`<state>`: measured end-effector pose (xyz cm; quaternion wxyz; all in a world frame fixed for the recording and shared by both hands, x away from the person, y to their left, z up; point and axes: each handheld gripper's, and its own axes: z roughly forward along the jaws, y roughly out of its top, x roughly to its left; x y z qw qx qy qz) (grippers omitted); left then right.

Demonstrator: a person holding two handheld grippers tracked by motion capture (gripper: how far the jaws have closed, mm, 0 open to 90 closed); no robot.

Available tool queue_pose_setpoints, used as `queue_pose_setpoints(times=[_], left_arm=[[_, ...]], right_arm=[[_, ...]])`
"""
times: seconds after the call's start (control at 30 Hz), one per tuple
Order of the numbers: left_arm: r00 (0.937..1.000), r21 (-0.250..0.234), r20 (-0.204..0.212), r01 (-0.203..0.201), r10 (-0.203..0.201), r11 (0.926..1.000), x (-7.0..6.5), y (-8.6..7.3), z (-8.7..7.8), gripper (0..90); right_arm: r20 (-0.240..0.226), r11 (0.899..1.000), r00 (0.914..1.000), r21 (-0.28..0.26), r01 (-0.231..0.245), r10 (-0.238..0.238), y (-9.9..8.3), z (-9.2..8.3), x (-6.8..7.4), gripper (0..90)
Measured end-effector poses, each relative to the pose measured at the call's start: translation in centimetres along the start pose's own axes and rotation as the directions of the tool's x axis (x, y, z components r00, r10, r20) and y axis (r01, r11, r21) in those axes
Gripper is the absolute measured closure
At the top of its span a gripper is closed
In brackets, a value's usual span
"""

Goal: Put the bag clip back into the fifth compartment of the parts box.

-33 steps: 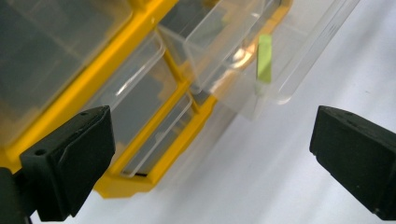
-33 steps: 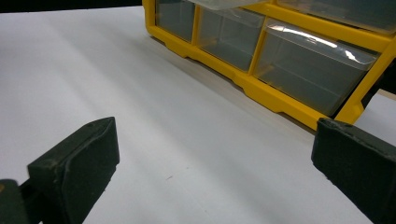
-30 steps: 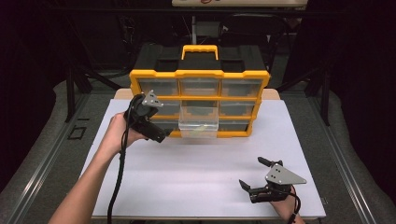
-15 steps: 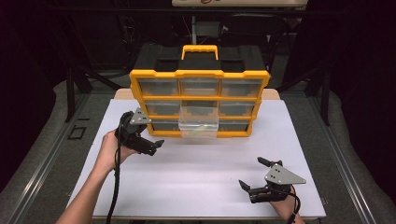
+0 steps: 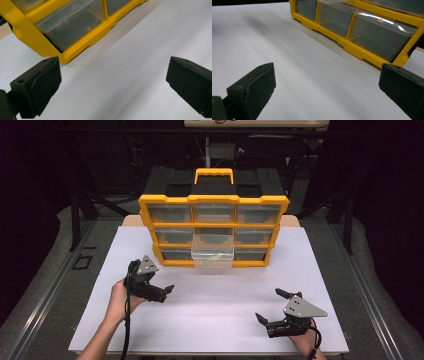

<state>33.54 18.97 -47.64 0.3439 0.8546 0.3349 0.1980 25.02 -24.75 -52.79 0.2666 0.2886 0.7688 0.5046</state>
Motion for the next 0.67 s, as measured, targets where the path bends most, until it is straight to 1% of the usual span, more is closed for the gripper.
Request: queue_pose_setpoints(times=[0.03,0.07,0.1,0.13,0.23,0.27,0.43,0.47,0.5,0.53,0.57,0.63,0.67], left_arm=[[1.0000,-0.004,0.001,0.002,-0.002,1.0000,-0.1,-0.4,0.1,0.0],[0.9998,-0.019,-0.001,0.020,-0.020,0.9996,-0.3,-1.3,0.2,0.0],[0.9996,-0.028,0.001,0.030,-0.030,0.9992,-0.4,-1.7,0.3,0.0],[0.9996,-0.028,0.001,0.030,-0.030,0.9992,-0.4,-1.7,0.3,0.0],[0.9990,-0.042,-0.008,0.044,-0.045,0.9981,-0.9,-3.0,0.5,0.0],[0.9990,-0.042,-0.008,0.044,-0.045,0.9981,-0.9,-3.0,0.5,0.0],[0.9974,-0.104,-0.024,0.065,-0.068,0.9924,-1.7,-4.7,-0.1,0.0],[0.9970,-0.114,-0.030,0.068,-0.071,0.9912,-1.8,-5.1,-0.2,0.0],[0.9962,-0.124,-0.043,0.070,-0.076,0.9898,-1.9,-5.4,-0.3,0.0],[0.9933,-0.140,-0.058,0.091,-0.100,0.9859,-1.9,-6.1,-0.6,0.0],[0.9933,-0.140,-0.058,0.091,-0.100,0.9859,-1.9,-6.1,-0.6,0.0],[0.9888,-0.152,-0.055,0.129,-0.139,0.9799,-1.8,-6.9,-0.9,0.0],[0.9869,-0.149,-0.058,0.141,-0.151,0.9788,-1.8,-7.3,-1.0,0.0]], right_arm=[[-0.002,1.000,1.0000,0.001,-0.001,0.001,0.0,0.0,0.0,0.4],[-0.001,1.000,1.0000,0.001,0.001,-0.001,0.0,0.0,0.0,0.3],[-0.001,1.000,1.0000,0.001,-0.001,0.001,0.0,0.0,0.0,0.3],[-0.001,1.000,1.0000,0.001,-0.001,0.001,0.0,0.0,0.0,0.3],[-0.001,1.000,1.0000,0.003,-0.002,0.002,0.0,0.0,0.0,0.3],[-0.001,1.000,1.0000,0.003,-0.002,0.002,0.0,0.0,0.0,0.3],[-0.003,1.000,1.0000,0.000,-0.002,0.002,0.0,0.0,0.0,0.7],[0.006,1.000,1.0000,0.003,-0.002,0.002,0.0,0.0,0.0,0.6],[0.003,1.000,1.0000,0.005,-0.008,0.008,0.0,0.0,-0.1,0.6],[0.004,1.000,0.9999,0.002,-0.010,0.010,0.0,0.0,-0.2,0.5],[0.005,1.000,0.9999,0.001,-0.013,0.013,0.0,0.0,-0.2,0.5],[0.009,1.000,0.9998,0.004,-0.015,0.015,0.0,0.0,-0.2,0.5],[0.012,1.000,0.9998,0.005,-0.017,0.017,0.0,0.0,-0.1,0.3]])
